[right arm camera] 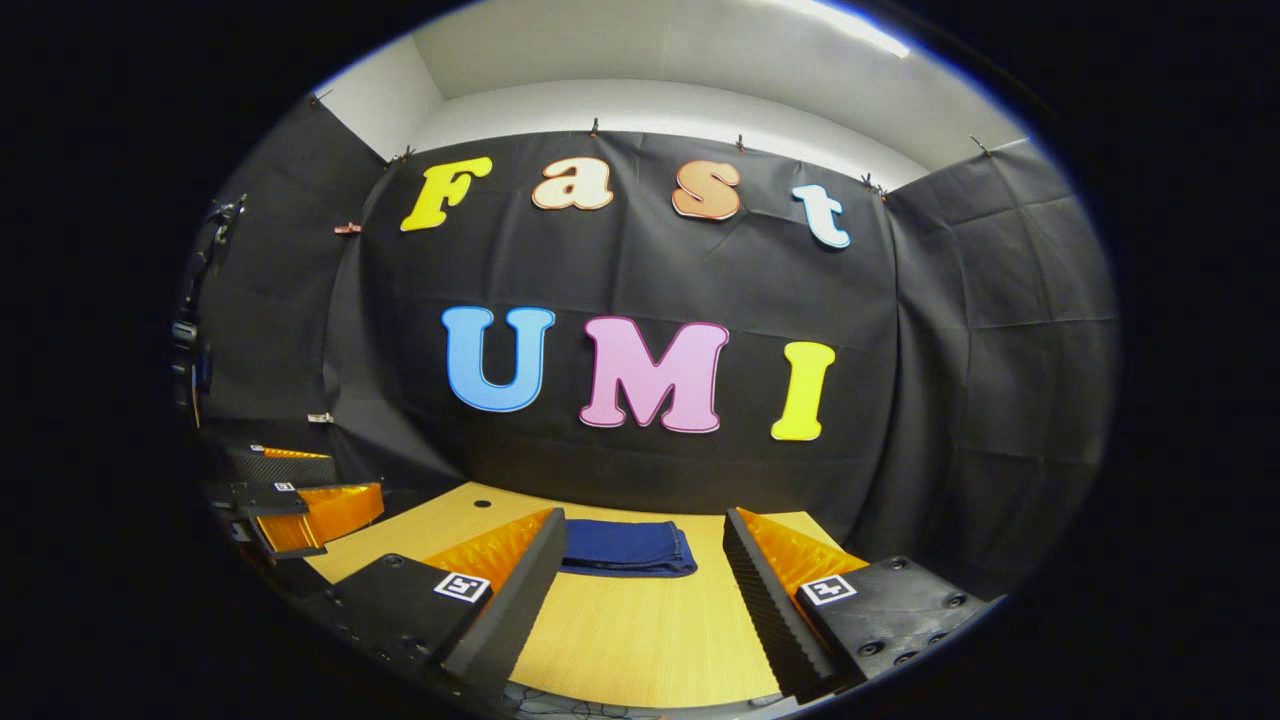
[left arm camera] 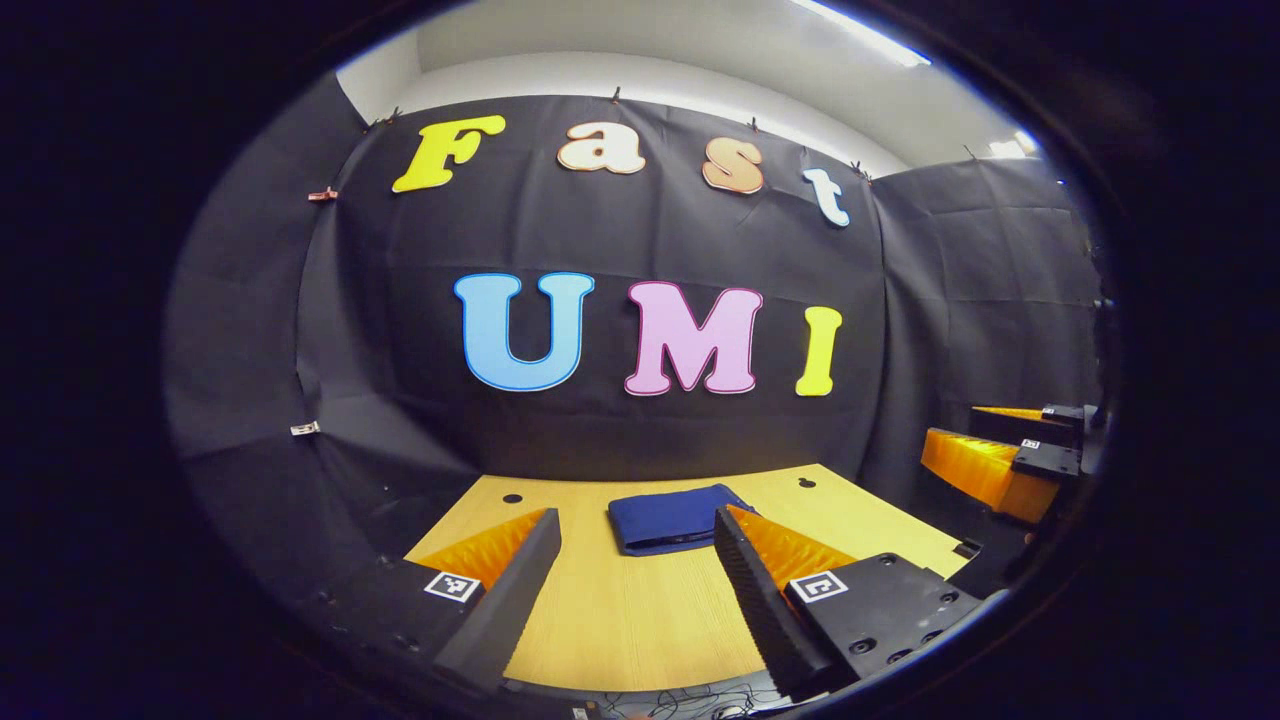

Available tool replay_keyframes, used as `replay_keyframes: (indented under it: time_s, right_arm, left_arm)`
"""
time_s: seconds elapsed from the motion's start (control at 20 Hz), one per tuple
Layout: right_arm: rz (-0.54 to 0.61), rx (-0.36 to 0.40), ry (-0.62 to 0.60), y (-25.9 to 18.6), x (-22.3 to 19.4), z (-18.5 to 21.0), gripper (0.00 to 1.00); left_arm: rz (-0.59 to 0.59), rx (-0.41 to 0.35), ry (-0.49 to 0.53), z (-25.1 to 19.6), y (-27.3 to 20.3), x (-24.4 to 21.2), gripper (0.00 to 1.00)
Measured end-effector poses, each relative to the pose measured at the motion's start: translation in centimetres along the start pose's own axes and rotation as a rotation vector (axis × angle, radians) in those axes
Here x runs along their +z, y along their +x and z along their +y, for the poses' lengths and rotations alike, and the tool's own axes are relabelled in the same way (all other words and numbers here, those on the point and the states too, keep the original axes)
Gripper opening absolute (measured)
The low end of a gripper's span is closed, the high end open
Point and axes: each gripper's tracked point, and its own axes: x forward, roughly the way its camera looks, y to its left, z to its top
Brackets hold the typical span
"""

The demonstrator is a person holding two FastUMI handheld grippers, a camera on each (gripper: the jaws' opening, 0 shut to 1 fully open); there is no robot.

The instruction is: Grasp the waist and the cuffs of the jeans and fold them to make the two legs overlap; first hold the waist and fold one-third of the jeans toward the cuffs, then hold the cuffs and fold the remaining one-third in the same direction to finish folding.

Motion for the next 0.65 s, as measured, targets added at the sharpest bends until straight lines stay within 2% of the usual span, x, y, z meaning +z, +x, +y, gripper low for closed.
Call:
replay_keyframes:
  time_s: [0.2, 0.25, 0.3, 0.4, 0.5, 0.65]
  right_arm:
    - [0.004, -0.034, 0.002, 0.6, 0.5, -1.8, 0.96]
    - [0.009, -0.039, 0.010, 0.7, 0.0, -2.0, 1.00]
    - [0.006, -0.034, 0.019, 0.8, 0.0, -1.9, 0.96]
    - [0.014, -0.034, 0.016, 1.1, -0.1, -2.0, 0.96]
    - [0.023, -0.029, 0.028, 1.1, -0.6, -2.0, 0.96]
    - [0.033, -0.020, 0.045, 1.2, -1.0, -2.0, 0.96]
  left_arm:
    - [-0.014, -0.043, -0.028, -1.7, 1.4, 0.7, 0.96]
    - [-0.005, -0.046, -0.028, -1.7, 2.0, 0.2, 0.96]
    - [0.006, -0.046, -0.029, -1.8, 2.3, -0.2, 0.96]
    - [0.018, -0.048, -0.037, -2.0, 2.5, -0.5, 0.96]
    - [0.020, -0.039, -0.030, -2.0, 2.3, -0.8, 0.96]
    - [0.015, 0.014, -0.008, -0.7, 1.7, -0.4, 0.96]
